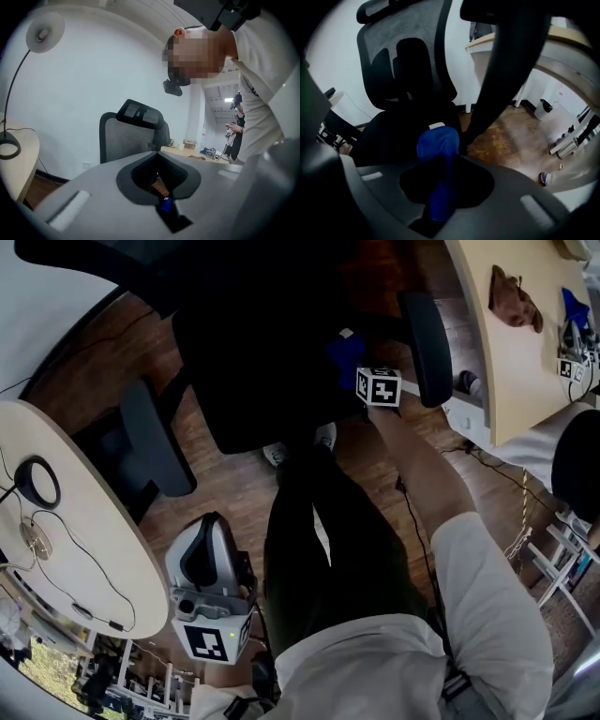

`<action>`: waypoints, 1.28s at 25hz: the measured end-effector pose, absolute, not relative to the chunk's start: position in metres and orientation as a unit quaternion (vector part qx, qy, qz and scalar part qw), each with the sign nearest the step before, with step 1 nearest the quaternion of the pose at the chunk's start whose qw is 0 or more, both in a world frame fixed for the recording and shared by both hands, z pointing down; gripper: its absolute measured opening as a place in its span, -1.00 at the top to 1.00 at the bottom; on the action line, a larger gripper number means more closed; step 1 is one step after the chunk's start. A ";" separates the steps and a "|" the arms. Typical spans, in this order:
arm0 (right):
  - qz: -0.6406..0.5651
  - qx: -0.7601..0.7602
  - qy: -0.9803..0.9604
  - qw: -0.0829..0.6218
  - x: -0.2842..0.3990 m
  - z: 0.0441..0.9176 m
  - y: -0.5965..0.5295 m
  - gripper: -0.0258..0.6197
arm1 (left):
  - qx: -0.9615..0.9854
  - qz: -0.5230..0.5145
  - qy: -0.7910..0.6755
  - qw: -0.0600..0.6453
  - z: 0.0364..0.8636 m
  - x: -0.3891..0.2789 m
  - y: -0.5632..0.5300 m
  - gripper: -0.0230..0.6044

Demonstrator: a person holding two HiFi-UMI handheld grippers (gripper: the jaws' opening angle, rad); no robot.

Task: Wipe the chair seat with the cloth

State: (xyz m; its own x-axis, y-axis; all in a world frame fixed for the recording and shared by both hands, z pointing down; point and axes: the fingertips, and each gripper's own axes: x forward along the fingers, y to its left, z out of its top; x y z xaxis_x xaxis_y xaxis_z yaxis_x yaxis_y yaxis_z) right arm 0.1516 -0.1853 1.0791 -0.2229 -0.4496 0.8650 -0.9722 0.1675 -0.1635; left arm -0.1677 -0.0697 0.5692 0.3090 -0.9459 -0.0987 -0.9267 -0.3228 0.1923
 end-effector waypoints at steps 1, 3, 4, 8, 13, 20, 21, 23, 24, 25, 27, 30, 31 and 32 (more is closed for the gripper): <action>0.378 0.528 -0.680 0.340 0.161 1.075 -0.187 0.73 | 0.808 -0.096 -0.578 0.054 0.572 -0.165 -0.070 0.71; 0.371 0.534 -0.684 0.332 0.161 1.068 -0.188 0.73 | 0.809 -0.094 -0.577 0.059 0.575 -0.162 -0.070 0.71; 0.369 0.530 -0.690 0.326 0.151 1.064 -0.186 0.73 | 0.809 -0.094 -0.578 0.059 0.574 -0.160 -0.070 0.71; 0.387 0.476 -0.740 0.277 0.052 1.046 -0.156 0.74 | 0.806 -0.103 -0.581 0.053 0.567 -0.161 -0.073 0.71; 0.433 0.358 -0.791 0.245 -0.114 1.034 -0.067 0.74 | 0.799 -0.101 -0.590 0.056 0.567 -0.163 -0.077 0.71; 0.434 0.282 -0.805 0.290 -0.190 1.080 0.007 0.75 | 0.790 -0.094 -0.603 0.057 0.585 -0.170 -0.066 0.71; 0.426 0.281 -0.807 0.296 -0.181 1.085 0.009 0.75 | 0.789 -0.093 -0.605 0.057 0.587 -0.171 -0.064 0.71; 0.409 0.289 -0.811 0.304 -0.148 1.091 0.008 0.75 | 0.788 -0.089 -0.606 0.059 0.588 -0.172 -0.063 0.71; 0.401 0.300 -0.810 0.307 -0.124 1.093 0.006 0.76 | 0.788 -0.090 -0.606 0.059 0.587 -0.174 -0.064 0.71; 0.399 0.316 -0.804 0.308 -0.095 1.094 0.004 0.76 | 0.788 -0.092 -0.606 0.058 0.585 -0.174 -0.065 0.71; 0.405 0.362 -0.781 0.308 -0.024 1.099 -0.001 0.76 | 0.788 -0.095 -0.605 0.058 0.578 -0.174 -0.068 0.71; 0.402 0.437 -0.737 0.322 0.101 1.115 -0.010 0.76 | 0.792 -0.103 -0.599 0.059 0.570 -0.168 -0.073 0.71; 0.399 0.458 -0.725 0.326 0.139 1.113 -0.017 0.76 | 0.793 -0.105 -0.597 0.058 0.568 -0.165 -0.074 0.71; 0.395 0.475 -0.714 0.328 0.171 1.108 -0.023 0.75 | 0.795 -0.106 -0.595 0.058 0.567 -0.162 -0.075 0.71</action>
State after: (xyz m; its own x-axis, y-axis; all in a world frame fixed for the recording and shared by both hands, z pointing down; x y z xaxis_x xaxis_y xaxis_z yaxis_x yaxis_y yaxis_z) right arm 0.1715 -0.0234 1.1080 -0.3325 -0.4203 0.8443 -0.9384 0.2364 -0.2519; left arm -0.1620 -0.0751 0.5675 0.2705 -0.9575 -0.0997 -0.9329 -0.2863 0.2185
